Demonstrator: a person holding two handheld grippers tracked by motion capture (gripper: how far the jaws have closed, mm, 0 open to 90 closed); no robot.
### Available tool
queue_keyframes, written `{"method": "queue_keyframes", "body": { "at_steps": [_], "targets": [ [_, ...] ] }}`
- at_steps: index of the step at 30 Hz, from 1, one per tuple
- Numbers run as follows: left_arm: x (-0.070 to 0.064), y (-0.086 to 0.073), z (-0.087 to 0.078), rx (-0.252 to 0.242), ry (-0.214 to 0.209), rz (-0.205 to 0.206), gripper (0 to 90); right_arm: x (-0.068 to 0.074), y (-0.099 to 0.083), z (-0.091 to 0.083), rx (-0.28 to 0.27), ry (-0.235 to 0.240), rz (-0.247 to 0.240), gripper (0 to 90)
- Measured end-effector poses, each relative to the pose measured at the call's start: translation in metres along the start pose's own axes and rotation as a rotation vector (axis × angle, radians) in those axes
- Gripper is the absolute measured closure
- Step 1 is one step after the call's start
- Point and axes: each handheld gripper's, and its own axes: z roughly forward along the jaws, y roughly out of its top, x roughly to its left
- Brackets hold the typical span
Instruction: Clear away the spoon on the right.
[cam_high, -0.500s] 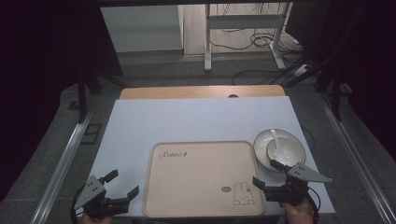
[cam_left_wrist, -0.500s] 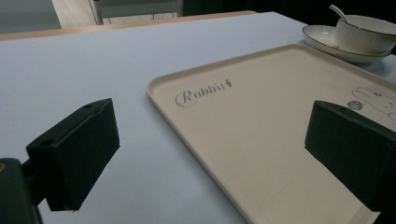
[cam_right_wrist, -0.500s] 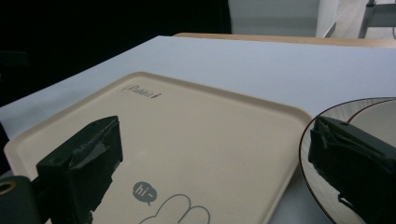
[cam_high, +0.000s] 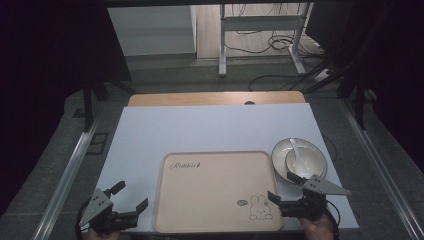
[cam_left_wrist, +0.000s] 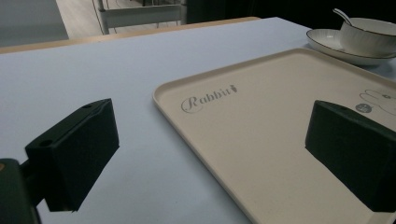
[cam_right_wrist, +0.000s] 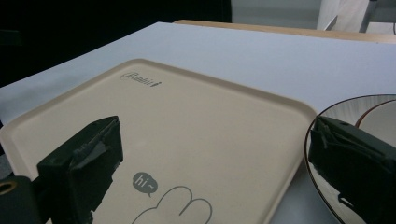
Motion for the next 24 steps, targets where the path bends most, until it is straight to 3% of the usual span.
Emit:
{"method": "queue_keyframes", "body": {
  "at_steps": [8, 24],
  "targets": [
    [0.0005, -0.0004, 0.0004, 0.000, -0.001, -0.003, 2.7, 0.0004, 0.0005, 0.0012, 0.006, 0.007, -0.008, 2.9],
    [0.0005, -0.0020, 0.0008, 0.000, -0.015, -0.005, 1.6, -0.0012, 0.0069, -0.0021, 0.044, -0.088, -0.027, 0.0]
  ]
}}
